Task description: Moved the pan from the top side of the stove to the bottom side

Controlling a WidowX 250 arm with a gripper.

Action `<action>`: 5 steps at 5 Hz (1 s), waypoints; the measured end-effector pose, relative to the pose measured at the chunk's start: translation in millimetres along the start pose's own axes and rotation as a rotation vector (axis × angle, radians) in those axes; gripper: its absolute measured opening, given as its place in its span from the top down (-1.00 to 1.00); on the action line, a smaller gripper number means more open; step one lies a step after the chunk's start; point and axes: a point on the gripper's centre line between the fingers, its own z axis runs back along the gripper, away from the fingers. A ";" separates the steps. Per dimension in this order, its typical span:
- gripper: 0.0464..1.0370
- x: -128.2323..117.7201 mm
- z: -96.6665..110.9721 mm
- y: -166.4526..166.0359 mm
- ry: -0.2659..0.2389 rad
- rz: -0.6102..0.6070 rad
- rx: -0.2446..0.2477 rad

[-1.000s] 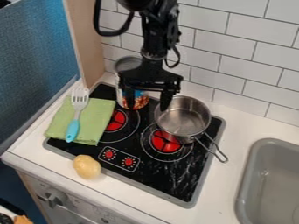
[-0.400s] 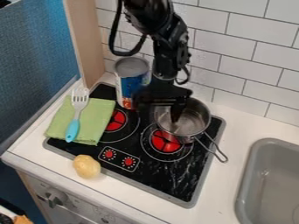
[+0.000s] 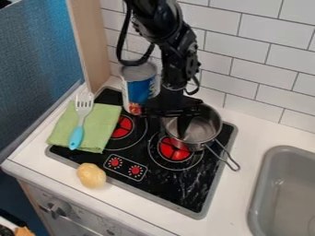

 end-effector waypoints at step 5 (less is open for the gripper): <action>0.93 1.4 11.2 6.6 0.008 -0.001 0.004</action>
